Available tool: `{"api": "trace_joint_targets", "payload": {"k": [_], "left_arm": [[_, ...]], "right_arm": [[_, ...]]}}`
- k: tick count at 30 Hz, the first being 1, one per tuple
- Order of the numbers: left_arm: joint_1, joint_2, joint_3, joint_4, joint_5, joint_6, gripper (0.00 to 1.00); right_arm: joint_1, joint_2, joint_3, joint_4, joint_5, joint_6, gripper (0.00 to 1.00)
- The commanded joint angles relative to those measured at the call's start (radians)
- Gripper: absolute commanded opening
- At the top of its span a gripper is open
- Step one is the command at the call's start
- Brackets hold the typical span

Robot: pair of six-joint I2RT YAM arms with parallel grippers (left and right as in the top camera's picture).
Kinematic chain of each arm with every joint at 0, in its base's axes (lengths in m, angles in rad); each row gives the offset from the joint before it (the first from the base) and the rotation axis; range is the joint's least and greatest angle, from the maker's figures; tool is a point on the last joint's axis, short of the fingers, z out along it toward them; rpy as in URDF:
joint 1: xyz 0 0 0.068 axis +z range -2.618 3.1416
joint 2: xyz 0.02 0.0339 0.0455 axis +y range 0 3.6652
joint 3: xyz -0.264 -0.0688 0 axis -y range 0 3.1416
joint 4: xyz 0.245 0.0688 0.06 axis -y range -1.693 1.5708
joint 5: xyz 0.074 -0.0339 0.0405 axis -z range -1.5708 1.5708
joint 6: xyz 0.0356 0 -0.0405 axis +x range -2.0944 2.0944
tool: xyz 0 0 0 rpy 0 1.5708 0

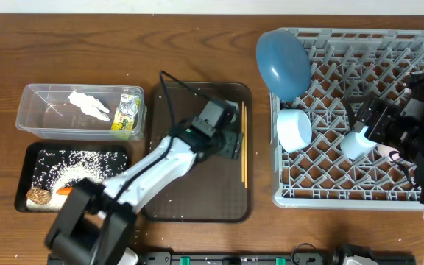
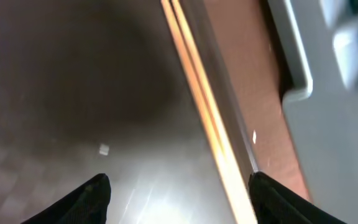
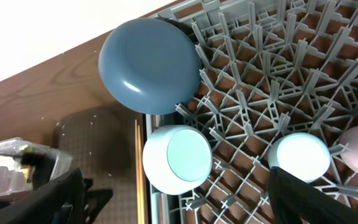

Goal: Sort waste into correct bins and load items into the dishwasher rack
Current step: 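Move the left gripper to the wooden chopsticks and grasp them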

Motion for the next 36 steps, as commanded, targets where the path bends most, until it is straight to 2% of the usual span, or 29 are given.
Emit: {"api": "trace_joint_targets", "payload": {"k": [1, 5, 12, 19, 24, 31, 36], "left_arm": [[-0.005, 0.062, 0.031, 0.039, 0.000, -0.075, 0.72], [-0.008, 0.117, 0.031, 0.053, -0.002, -0.070, 0.72], [-0.040, 0.140, 0.031, 0.106, -0.011, 0.060, 0.68], [-0.092, 0.163, 0.030, 0.102, -0.142, 0.072, 0.65], [-0.092, 0.191, 0.030, 0.103, -0.193, 0.072, 0.56], [-0.092, 0.200, 0.030, 0.108, -0.302, 0.099, 0.54], [-0.093, 0.199, 0.031, 0.129, -0.219, 0.101, 0.54]], "right_arm": [[-0.006, 0.000, 0.013, -0.007, 0.005, 0.014, 0.87], [-0.006, 0.000, 0.013, -0.013, 0.024, 0.014, 0.87], [-0.006, 0.000, 0.013, -0.011, 0.034, 0.014, 0.87], [-0.006, 0.000, 0.013, -0.011, 0.035, 0.014, 0.87], [-0.006, 0.000, 0.013, -0.011, 0.035, 0.014, 0.87], [-0.006, 0.000, 0.013, -0.011, 0.035, 0.014, 0.87], [-0.006, 0.000, 0.013, -0.011, 0.038, 0.014, 0.87]]}}
